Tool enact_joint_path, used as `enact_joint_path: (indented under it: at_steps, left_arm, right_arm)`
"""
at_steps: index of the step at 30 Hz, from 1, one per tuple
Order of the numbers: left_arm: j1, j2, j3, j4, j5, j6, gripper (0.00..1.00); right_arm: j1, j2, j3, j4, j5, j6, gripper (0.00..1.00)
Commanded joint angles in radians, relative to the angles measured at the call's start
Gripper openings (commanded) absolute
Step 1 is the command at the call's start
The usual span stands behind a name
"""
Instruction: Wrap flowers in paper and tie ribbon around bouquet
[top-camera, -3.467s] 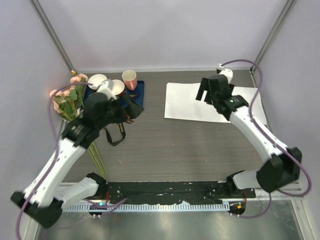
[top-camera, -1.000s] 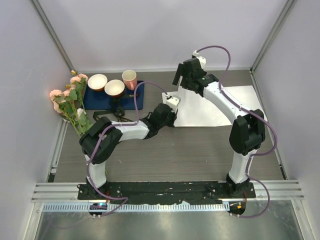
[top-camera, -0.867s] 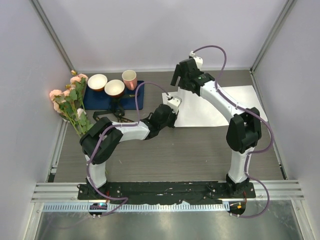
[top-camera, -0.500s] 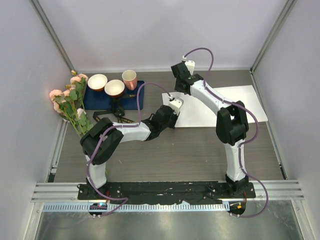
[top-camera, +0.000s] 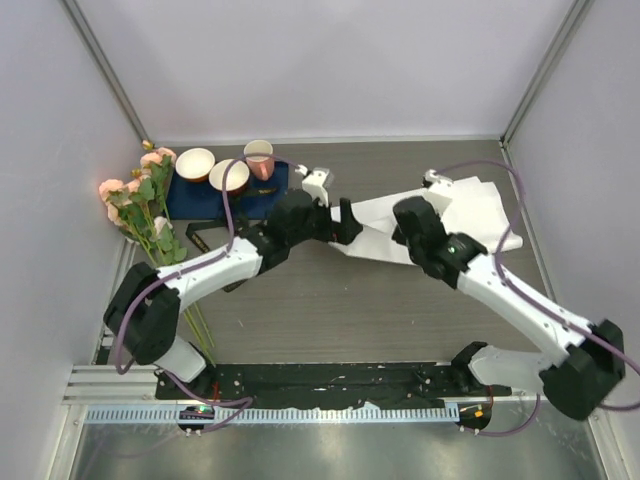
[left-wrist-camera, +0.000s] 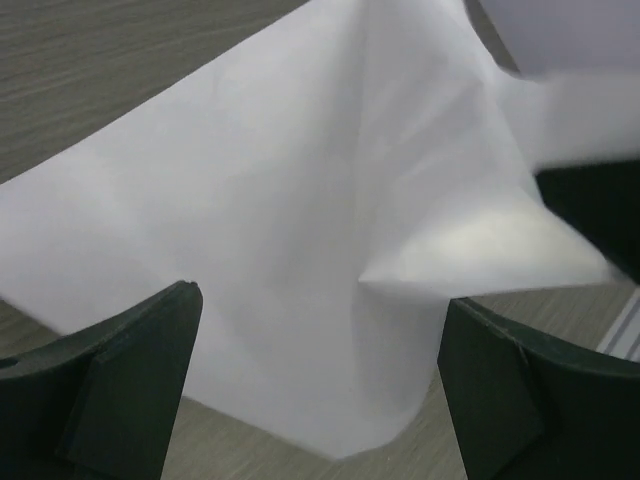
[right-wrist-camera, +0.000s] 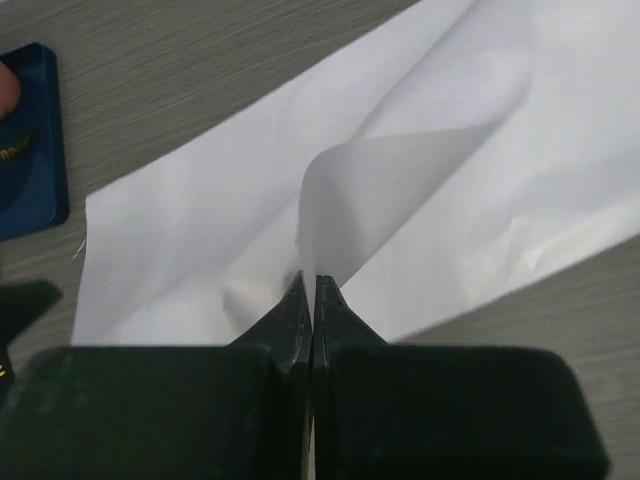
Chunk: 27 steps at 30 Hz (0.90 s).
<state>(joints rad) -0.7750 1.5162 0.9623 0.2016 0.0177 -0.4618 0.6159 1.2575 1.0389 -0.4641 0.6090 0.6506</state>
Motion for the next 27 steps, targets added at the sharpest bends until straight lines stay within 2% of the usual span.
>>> enact_joint_path:
  at_steps: [1, 5, 7, 9, 10, 14, 20, 23, 26, 27]
  left_arm:
    - [0.097, 0.205, 0.276, -0.444, 0.139, -0.120, 1.00]
    - [0.134, 0.352, 0.417, -0.583, 0.223, -0.081, 0.96]
    - [0.143, 0.339, 0.368, -0.500, 0.275, -0.098, 0.95]
    - [0.145, 0.277, 0.284, -0.423, 0.324, -0.115, 1.00]
    - [0.145, 0.251, 0.251, -0.336, 0.341, -0.120, 1.00]
    - [0.143, 0.150, 0.133, -0.222, 0.395, -0.124, 1.00]
    - [0.138, 0.052, 0.001, -0.255, 0.416, -0.083, 1.00]
    - [0.111, 0.029, -0.020, -0.375, 0.360, 0.001, 1.00]
    - [0.112, -0.037, -0.080, -0.334, 0.343, -0.075, 1.00]
    - [0.114, -0.060, -0.124, -0.271, 0.332, -0.115, 1.00]
  right_arm:
    - [0.030, -0.234, -0.234, 0.030, 0.084, 0.144, 0.00]
    - [0.039, -0.501, -0.442, 0.053, 0.075, 0.181, 0.00]
    - [0.039, -0.626, -0.496, 0.026, 0.077, 0.190, 0.00]
    - [0.038, -0.684, -0.505, -0.022, 0.089, 0.188, 0.00]
    - [0.039, -0.722, -0.510, -0.036, 0.104, 0.193, 0.00]
    - [0.039, -0.731, -0.504, -0.080, 0.141, 0.205, 0.00]
    - [0.039, -0.693, -0.525, -0.056, 0.169, 0.242, 0.00]
    - [0.039, -0.656, -0.505, 0.008, 0.166, 0.215, 0.00]
    - [0.039, -0.581, -0.455, 0.064, 0.182, 0.166, 0.00]
    - [0.039, -0.551, -0.442, 0.083, 0.187, 0.147, 0.00]
